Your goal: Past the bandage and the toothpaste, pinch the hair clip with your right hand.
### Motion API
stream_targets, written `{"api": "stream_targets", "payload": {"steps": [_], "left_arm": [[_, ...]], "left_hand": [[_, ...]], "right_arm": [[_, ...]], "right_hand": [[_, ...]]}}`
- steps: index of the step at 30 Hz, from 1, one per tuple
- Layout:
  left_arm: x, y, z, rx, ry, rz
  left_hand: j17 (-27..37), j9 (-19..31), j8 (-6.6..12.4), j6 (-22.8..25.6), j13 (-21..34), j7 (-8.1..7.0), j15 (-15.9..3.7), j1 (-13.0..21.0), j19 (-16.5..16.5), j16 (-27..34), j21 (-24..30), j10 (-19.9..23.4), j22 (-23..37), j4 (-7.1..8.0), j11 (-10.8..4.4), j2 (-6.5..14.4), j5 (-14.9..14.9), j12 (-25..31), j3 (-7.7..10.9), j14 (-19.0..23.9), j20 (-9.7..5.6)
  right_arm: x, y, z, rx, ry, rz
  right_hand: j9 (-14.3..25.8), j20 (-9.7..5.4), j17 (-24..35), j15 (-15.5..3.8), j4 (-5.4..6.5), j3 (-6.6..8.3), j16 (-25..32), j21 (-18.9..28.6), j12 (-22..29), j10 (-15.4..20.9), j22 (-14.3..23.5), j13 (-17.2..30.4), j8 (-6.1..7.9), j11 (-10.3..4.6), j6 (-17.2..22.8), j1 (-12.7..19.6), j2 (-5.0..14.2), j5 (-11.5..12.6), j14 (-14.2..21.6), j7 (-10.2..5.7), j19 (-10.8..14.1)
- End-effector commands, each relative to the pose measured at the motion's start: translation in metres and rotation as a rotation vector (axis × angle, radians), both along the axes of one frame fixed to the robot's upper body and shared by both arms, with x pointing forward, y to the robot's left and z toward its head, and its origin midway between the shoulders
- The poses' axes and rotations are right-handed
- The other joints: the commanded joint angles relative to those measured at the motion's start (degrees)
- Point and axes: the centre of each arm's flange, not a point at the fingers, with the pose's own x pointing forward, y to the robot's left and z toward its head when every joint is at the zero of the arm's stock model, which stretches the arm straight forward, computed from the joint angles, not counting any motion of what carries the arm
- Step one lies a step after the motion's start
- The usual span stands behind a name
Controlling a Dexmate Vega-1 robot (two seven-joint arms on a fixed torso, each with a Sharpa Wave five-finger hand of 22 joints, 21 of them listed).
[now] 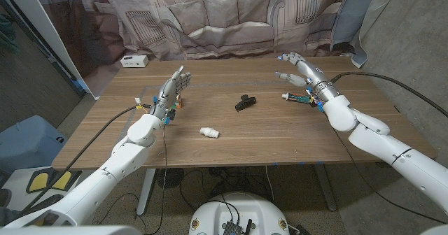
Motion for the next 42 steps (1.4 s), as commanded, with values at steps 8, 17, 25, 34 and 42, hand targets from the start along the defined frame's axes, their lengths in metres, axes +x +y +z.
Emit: {"api": "stream_targets", "payload": {"steps": [8, 17, 25, 34, 42], "left_arm": [[-0.002, 0.002, -0.003, -0.01, 0.003, 0.018], [0.001, 0.004, -0.001, 0.015, 0.033, 0.002], [0.003, 0.002, 0.005, 0.046, 0.024, -0.008], [0.003, 0.002, 0.012, 0.048, 0.015, -0.008], [0.003, 0.003, 0.009, 0.027, 0.014, 0.002]], "left_hand": [[0.1, 0.3, 0.17, 0.8, 0.0, 0.03, -0.25, 0.4, 0.3, -0.1, -0.3, 0.9, 0.2, -0.28, -0.28, 0.1, -0.2, 0.1, 0.14, 0.8, 0.04], [0.2, 0.4, -1.45, -3.0, 0.1, -0.85, -0.13, 0.3, -2.0, -1.0, -1.1, -1.8, 0.3, -0.44, -0.19, 0.4, -0.2, -1.4, 0.05, -1.3, 1.64], [0.2, 0.4, -1.1, -3.0, 0.1, -0.34, 0.13, 1.8, -2.0, -0.8, -0.9, -1.6, 0.3, -0.49, 0.13, 3.9, -0.3, -1.5, 1.95, -1.4, 1.6], [0.2, 0.4, -0.86, -2.7, 0.1, 0.15, 0.49, 3.7, -2.2, -0.8, -0.8, -1.3, 0.3, -0.56, 0.55, 8.3, 0.0, -1.5, 4.61, -1.3, 1.94], [0.1, 0.4, -0.73, -2.3, 0.1, 0.02, 0.37, 4.0, -2.0, -0.7, -0.8, -1.2, 0.3, -0.59, 0.4, 8.9, -0.1, -1.5, 5.17, -1.2, 1.57]], "right_arm": [[0.0, 0.008, 0.015, -0.179, -0.043, -0.151], [0.001, 0.017, 0.022, -0.268, -0.008, -0.199], [-0.001, 0.027, 0.028, -0.368, 0.012, -0.241], [-0.001, 0.036, 0.03, -0.431, 0.023, -0.256], [-0.001, 0.041, 0.031, -0.48, 0.02, -0.264]], "right_hand": [[0.1, 0.95, 0.1, 0.45, -0.34, 0.89, 0.4, 0.5, -0.4, -0.7, 0.3, 0.3, -1.7, -1.17, -4.0, 3.0, -1.49, 0.2, -0.3, -0.64, 0.2], [0.2, 7.12, 0.0, 0.02, -0.18, 2.2, 0.2, 0.0, -0.7, -2.3, 0.2, 0.4, -1.54, -2.05, -5.8, 7.5, -3.64, 0.4, -1.3, -1.44, -1.0], [0.2, 7.29, 0.0, 0.61, 0.12, 2.13, -0.1, -0.1, -0.8, -3.0, 0.2, 0.4, -1.45, -2.26, -5.8, 7.7, -4.33, 0.3, -2.4, -1.92, -1.8], [0.2, 7.28, 0.0, 1.36, 0.29, 2.24, 0.2, 0.2, -0.7, -3.1, 0.3, 0.5, -1.6, -2.28, -6.3, 8.0, -4.5, 0.3, -1.9, -1.99, -1.5], [0.3, 7.23, 0.0, 1.28, 0.38, 2.66, 0.6, 1.0, -0.4, -2.9, 0.6, 0.5, -0.8, -2.61, -4.7, 8.9, -4.48, 0.4, -1.3, -2.19, 0.3]]}}
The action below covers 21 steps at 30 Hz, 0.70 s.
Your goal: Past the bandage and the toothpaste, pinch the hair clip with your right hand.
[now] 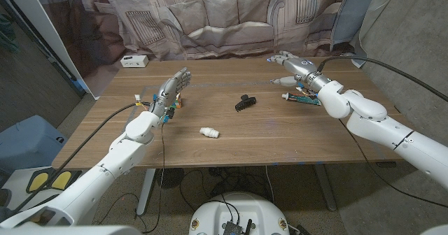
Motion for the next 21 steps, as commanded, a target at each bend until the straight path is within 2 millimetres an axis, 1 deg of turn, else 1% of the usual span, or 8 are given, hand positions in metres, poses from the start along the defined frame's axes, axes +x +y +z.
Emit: {"api": "stream_targets", "payload": {"steps": [1, 7, 10, 12, 13, 16, 17, 21], "left_arm": [[0.001, 0.001, 0.0, -0.015, -0.001, 0.009], [0.001, 0.001, -0.003, -0.029, 0.018, 0.011], [0.001, -0.002, -0.005, -0.029, 0.021, 0.006], [0.001, -0.003, -0.006, -0.03, 0.021, 0.004], [0.001, -0.004, -0.007, -0.03, 0.021, 0.002], [0.0, -0.005, -0.007, -0.03, 0.021, 0.004], [0.0, -0.005, -0.007, -0.031, 0.02, 0.004], [-0.002, -0.004, -0.007, -0.033, 0.013, 0.008]], "left_hand": [[0.1, 0.1, 0.36, 0.3, 0.1, 0.16, -0.03, 0.0, 0.0, 0.1, 0.1, 0.2, 0.3, 0.01, 0.29, 0.6, -0.1, -0.2, 0.54, 0.3, -0.04], [0.2, 0.1, 0.33, 0.4, 0.1, 0.17, 0.11, -0.2, 0.0, 0.1, 0.1, 0.2, 0.3, 0.01, 0.52, 0.2, -0.4, -0.2, 0.46, 0.4, -0.13], [0.2, 0.1, 0.36, 0.5, 0.1, 0.18, 0.11, -0.3, 0.0, 0.1, 0.1, 0.4, 0.3, 0.03, 0.22, 0.1, -0.5, -0.2, 0.44, 0.4, -0.17], [0.2, 0.1, 0.36, 0.5, 0.1, 0.2, 0.13, -0.3, 0.1, 0.1, 0.1, 0.4, 0.3, 0.04, 0.28, 0.1, -0.5, -0.2, 0.44, 0.4, -0.19], [0.2, 0.1, 0.34, 0.5, 0.1, 0.21, 0.11, -0.3, 0.1, 0.1, 0.2, 0.4, 0.3, 0.04, 0.27, 0.0, -0.6, -0.2, 0.44, 0.4, -0.23], [0.2, 0.0, 0.32, 0.5, 0.1, 0.2, 0.05, -0.3, 0.1, 0.1, 0.2, 0.4, 0.3, 0.05, 0.38, 0.0, -0.6, -0.2, 0.44, 0.4, -0.21], [0.2, 0.0, 0.31, 0.5, 0.1, 0.16, 0.05, -0.4, 0.1, 0.1, 0.2, 0.4, 0.3, 0.05, 0.46, 0.0, -0.6, -0.2, 0.44, 0.4, -0.24], [0.2, 0.0, 0.35, 0.6, 0.1, 0.11, 0.05, -0.4, 0.1, 0.2, 0.2, 0.4, 0.3, 0.04, 0.26, -0.2, -0.7, -0.2, 0.44, 0.5, -0.25]], "right_arm": [[-0.001, 0.009, 0.003, -0.085, 0.007, -0.025], [0.001, 0.015, 0.002, -0.132, 0.003, -0.031], [0.001, 0.017, 0.001, -0.158, 0.002, -0.038], [0.002, 0.018, 0.0, -0.168, 0.012, -0.041], [0.002, 0.018, 0.0, -0.171, 0.013, -0.042], [0.002, 0.019, 0.001, -0.181, 0.022, -0.045], [0.002, 0.019, 0.001, -0.182, 0.022, -0.045], [0.003, 0.023, 0.002, -0.197, 0.029, -0.05]], "right_hand": [[0.3, 0.1, 0.0, 0.26, 0.21, 0.66, 0.7, 1.1, 0.3, 0.2, 0.3, 0.2, 1.08, -0.44, 2.4, 1.4, -0.04, 0.2, 0.8, -0.5, 2.2], [0.3, 0.12, 0.0, -0.13, 0.31, 0.98, 1.4, 1.7, 0.9, 1.9, 0.4, 0.2, 1.26, -1.4, 3.2, 2.3, -0.17, 0.1, 2.6, -0.57, 4.4], [0.4, 0.13, -0.1, -0.96, 0.32, 1.15, 1.9, 2.1, 1.3, 3.7, 0.4, 0.1, 1.53, -4.03, 4.2, 3.1, -0.53, 0.2, 4.1, -0.88, 6.1], [0.4, 0.13, -0.1, -1.31, 0.31, 1.13, 2.1, 2.1, 1.3, 3.9, 0.3, 0.1, 1.55, -4.56, 4.4, 3.2, -0.81, 0.2, 4.5, -1.01, 6.5], [0.4, 0.14, -0.1, -1.28, 0.33, 1.12, 2.0, 2.1, 0.9, 3.4, 0.3, 0.1, 1.24, -4.13, 3.8, 3.4, -1.09, 0.1, 4.5, -0.7, 7.1], [0.4, 0.16, -0.2, -1.24, 0.39, 1.1, 1.9, 2.1, 0.7, 3.0, 0.2, 0.1, 0.87, -4.1, 2.9, 3.5, -1.27, 0.1, 4.3, -0.74, 7.4], [0.4, 0.18, -0.2, -1.18, 0.43, 1.09, 1.7, 2.1, 0.6, 2.7, 0.2, 0.1, 0.6, -3.43, 2.2, 3.6, -1.38, 0.1, 4.1, -0.83, 7.7], [0.4, 0.2, -0.1, -1.14, 0.61, 1.07, 1.6, 2.0, 0.3, 2.1, 0.2, 0.1, -0.01, -3.18, 0.5, 3.7, -1.49, 0.1, 3.8, -0.91, 8.1]]}}
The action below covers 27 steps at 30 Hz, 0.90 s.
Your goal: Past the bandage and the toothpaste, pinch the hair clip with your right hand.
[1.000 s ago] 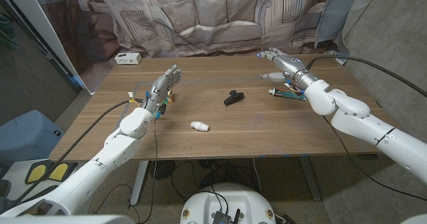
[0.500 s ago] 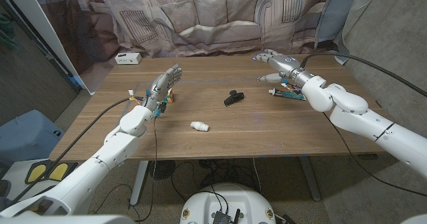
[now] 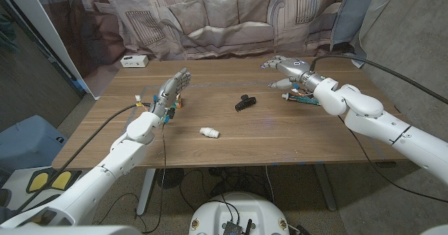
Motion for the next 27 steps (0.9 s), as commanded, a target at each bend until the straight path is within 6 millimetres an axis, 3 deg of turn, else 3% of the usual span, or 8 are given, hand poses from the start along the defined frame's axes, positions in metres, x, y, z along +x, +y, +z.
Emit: {"api": "stream_targets", "payload": {"steps": [1, 9, 10, 13, 27], "left_arm": [[-0.003, -0.003, -0.002, -0.009, -0.004, 0.0], [-0.005, 0.0, -0.003, -0.017, -0.009, 0.004], [-0.004, 0.0, -0.003, -0.018, -0.008, 0.004], [-0.004, -0.001, -0.004, -0.024, -0.011, -0.002], [-0.009, 0.001, -0.004, -0.029, -0.023, -0.002]], "left_hand": [[0.2, 0.2, 0.36, 0.7, 0.1, 0.11, 0.02, -0.4, 0.1, 0.1, 0.2, 0.4, 0.3, -0.09, 0.33, -0.2, -0.2, -0.2, 0.31, 0.5, -0.22], [0.2, 0.2, 0.35, 0.7, 0.1, 0.14, -0.1, -0.5, 0.2, 0.2, 0.2, 0.5, 0.3, -0.12, 0.23, -0.3, -0.3, -0.2, 0.34, 0.5, -0.2], [0.2, 0.2, 0.35, 0.8, 0.1, 0.15, -0.09, -0.5, 0.2, 0.2, 0.2, 0.5, 0.3, -0.13, 0.22, -0.3, -0.4, -0.2, 0.35, 0.6, -0.2], [0.2, 0.2, 0.37, 0.8, 0.1, 0.16, -0.07, -0.5, 0.2, 0.2, 0.2, 0.5, 0.3, -0.14, 0.39, -0.4, -0.4, -0.2, 0.37, 0.6, -0.17], [0.1, 0.2, 0.49, 1.3, 0.1, 0.3, -0.09, -0.5, 0.2, 0.2, 0.2, 0.9, 0.3, -0.21, 0.23, -0.4, -0.5, -0.1, 0.53, 0.8, -0.14]], "right_arm": [[0.002, 0.009, 0.001, -0.061, 0.02, -0.018], [0.003, 0.018, 0.0, -0.086, 0.042, -0.02], [0.004, 0.019, 0.0, -0.09, 0.048, -0.024], [0.007, 0.022, 0.0, -0.1, 0.072, -0.038], [0.012, 0.038, -0.008, -0.155, 0.128, -0.008]], "right_hand": [[0.1, -0.06, 0.1, 0.13, 0.32, 0.29, -0.2, 0.4, -0.3, -0.7, 0.1, 0.1, -0.46, 0.16, -1.2, 0.5, -0.37, 0.1, -0.3, -0.1, 0.7], [0.1, -0.05, 0.2, 0.01, 0.4, 0.33, -0.2, 0.2, -0.5, -1.3, 0.0, 0.1, -0.6, 0.35, -2.0, 0.7, -0.38, 0.1, -0.4, 0.35, 1.0], [0.2, -0.03, 0.2, -0.05, 0.5, 0.29, -0.3, 0.1, 0.1, 0.1, 0.0, 0.1, -0.33, 0.97, -1.6, 0.6, -0.43, 0.2, -0.4, 0.37, 1.1], [0.3, -0.02, 0.2, -0.3, 0.78, 0.13, -0.2, -0.3, 0.9, 2.6, 0.0, 0.2, 0.75, 0.88, 0.8, 0.4, -0.55, 0.2, -0.2, 0.32, 1.1], [0.4, 0.0, 0.3, -0.14, 0.96, 0.06, 0.0, -0.6, 0.7, 2.7, -0.1, 0.2, 0.99, 0.83, 1.5, 0.2, -0.5, 0.2, 0.3, 0.47, 0.8]]}}
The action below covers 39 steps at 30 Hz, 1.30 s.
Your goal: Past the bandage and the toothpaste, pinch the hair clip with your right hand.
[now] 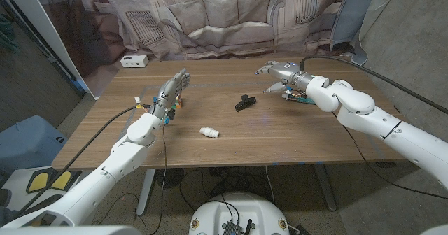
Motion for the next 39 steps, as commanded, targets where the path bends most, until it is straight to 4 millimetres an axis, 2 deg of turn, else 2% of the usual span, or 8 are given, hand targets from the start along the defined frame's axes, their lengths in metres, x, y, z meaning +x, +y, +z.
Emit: {"api": "stream_targets", "payload": {"steps": [1, 16, 27, 39], "left_arm": [[-0.004, 0.002, -0.001, -0.007, -0.018, -0.003], [0.0, -0.002, -0.002, 0.01, -0.01, -0.034], [0.001, 0.001, -0.002, 0.026, -0.012, -0.03], [0.003, -0.002, -0.001, 0.03, -0.004, -0.031]], "left_hand": [[0.1, 0.2, 0.49, 0.6, 0.1, -0.03, -0.13, -0.2, 0.2, 0.2, 0.2, 0.6, 0.3, 0.0, -0.05, -0.1, -0.1, -0.1, 0.32, 0.4, -0.16], [0.1, 0.2, 0.41, 0.6, 0.1, 0.0, -0.12, -0.2, 0.3, 0.2, 0.2, 0.6, 0.3, -0.07, -0.1, -0.1, -0.1, -0.2, 0.47, 0.5, -0.28], [0.1, 0.2, 0.29, 0.5, 0.1, -0.11, -0.04, -0.2, 0.3, 0.1, 0.2, 0.5, 0.3, -0.15, -0.11, -0.3, -0.1, -0.2, 0.57, 0.4, -0.56], [0.1, 0.2, 0.28, 0.5, 0.1, -0.11, -0.07, -0.2, 0.3, 0.1, 0.2, 0.6, 0.3, -0.24, -0.14, -0.4, -0.2, -0.3, 0.68, 0.4, -0.57]], "right_arm": [[0.004, 0.013, -0.005, -0.047, 0.053, 0.015], [0.001, 0.027, -0.009, -0.068, 0.055, -0.034], [0.003, 0.034, -0.012, -0.062, 0.069, -0.055], [0.019, 0.036, -0.015, -0.007, 0.132, -0.023]], "right_hand": [[0.1, -0.05, 0.1, 0.06, 0.35, -0.08, 0.2, -0.3, 0.1, 0.4, 0.2, 0.2, 0.55, 0.01, 1.0, -0.2, -0.13, 0.2, 0.6, 0.12, 0.1], [0.1, -0.08, 0.1, -0.05, 0.41, -0.13, 0.4, -0.6, 0.1, 0.7, 0.2, 0.2, 0.44, -0.09, 0.9, -0.2, -0.1, 0.2, 1.2, 0.07, -0.3], [0.1, -0.13, 0.1, -0.23, 0.18, 0.28, 0.5, -0.6, -0.4, 0.0, 0.2, 0.2, -0.19, 0.06, -0.6, 0.5, 0.38, 0.4, 1.5, 0.18, -0.3], [0.1, -0.1, 0.1, 0.02, 0.1, 0.31, 0.6, -0.7, -0.3, 0.4, 0.2, 0.2, 0.12, -0.21, 0.1, 0.7, 0.31, 0.4, 2.0, -0.18, -0.4]]}}
